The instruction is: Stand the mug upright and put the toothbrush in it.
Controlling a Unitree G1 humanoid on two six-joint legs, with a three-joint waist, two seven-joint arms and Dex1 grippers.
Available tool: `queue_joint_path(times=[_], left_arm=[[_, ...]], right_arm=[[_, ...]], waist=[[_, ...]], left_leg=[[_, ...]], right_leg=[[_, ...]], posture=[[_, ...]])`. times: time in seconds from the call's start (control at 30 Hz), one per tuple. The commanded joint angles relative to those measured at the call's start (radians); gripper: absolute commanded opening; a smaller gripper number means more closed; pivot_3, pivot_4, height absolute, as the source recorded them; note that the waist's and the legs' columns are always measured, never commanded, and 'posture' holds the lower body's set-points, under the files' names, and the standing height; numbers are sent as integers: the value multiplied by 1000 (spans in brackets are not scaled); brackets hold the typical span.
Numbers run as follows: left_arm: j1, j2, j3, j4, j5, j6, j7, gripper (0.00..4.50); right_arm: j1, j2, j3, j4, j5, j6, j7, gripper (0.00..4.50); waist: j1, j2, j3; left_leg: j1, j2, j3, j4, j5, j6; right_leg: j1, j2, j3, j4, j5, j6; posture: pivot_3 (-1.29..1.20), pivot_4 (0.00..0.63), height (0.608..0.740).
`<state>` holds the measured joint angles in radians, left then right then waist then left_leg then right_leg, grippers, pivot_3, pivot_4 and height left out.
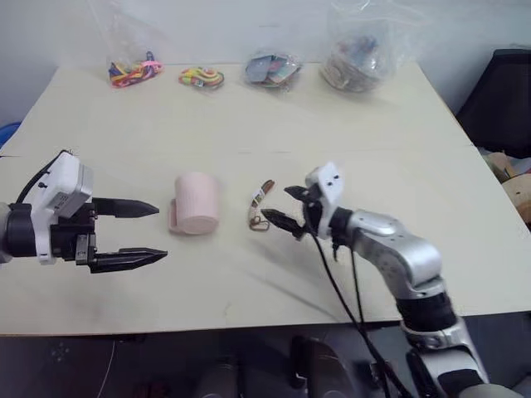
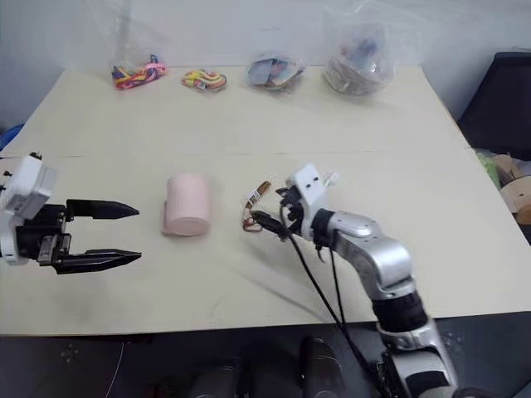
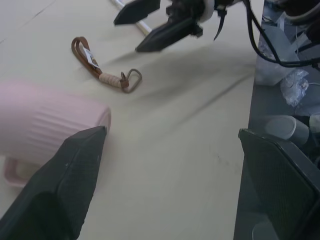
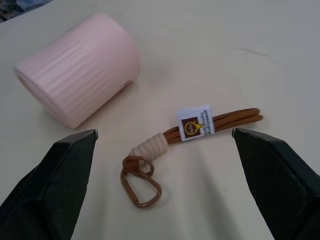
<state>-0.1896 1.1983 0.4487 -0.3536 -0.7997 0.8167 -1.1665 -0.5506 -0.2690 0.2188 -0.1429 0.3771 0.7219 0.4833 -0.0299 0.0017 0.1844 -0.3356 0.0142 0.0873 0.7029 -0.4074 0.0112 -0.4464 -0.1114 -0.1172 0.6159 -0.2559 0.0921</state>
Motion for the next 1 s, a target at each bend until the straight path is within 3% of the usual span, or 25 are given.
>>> queue_joint_path(times=[0.03,0.37,0.47,0.83,1.0], left_arm=[[-52,16,-10,24,3,-13,1,4479],[-80,-6,-31,10,6,-14,27,4479],[-94,-16,-45,19,14,-22,36,4500],[-126,-40,-83,28,11,-42,48,4500],[-215,-114,-148,10,-25,-13,89,4500]], right_arm=[[-14,50,57,101,-74,-67,-14,4500],[-72,189,82,293,-144,-140,-1,4500],[-89,199,85,352,-179,-177,0,3903],[-77,172,34,306,-197,-193,21,182],[-92,103,-157,95,-112,-72,-36,71]], waist=[[-4,0,0],[-26,0,0],[-27,0,0],[-26,0,0],[-16,0,0]], left_leg=[[0,0,1,0,0,0],[0,1,0,0,0,-1],[1,1,0,0,0,-1],[1,1,0,0,0,-1],[-1,0,-2,1,0,-1]], right_leg=[[0,1,0,0,0,0],[0,1,0,0,0,0],[0,1,0,0,0,0],[0,1,1,1,0,0],[0,-1,0,1,0,0]], posture=[[0,150,740],[0,150,740],[0,150,740],[0,150,740],[0,150,740]])
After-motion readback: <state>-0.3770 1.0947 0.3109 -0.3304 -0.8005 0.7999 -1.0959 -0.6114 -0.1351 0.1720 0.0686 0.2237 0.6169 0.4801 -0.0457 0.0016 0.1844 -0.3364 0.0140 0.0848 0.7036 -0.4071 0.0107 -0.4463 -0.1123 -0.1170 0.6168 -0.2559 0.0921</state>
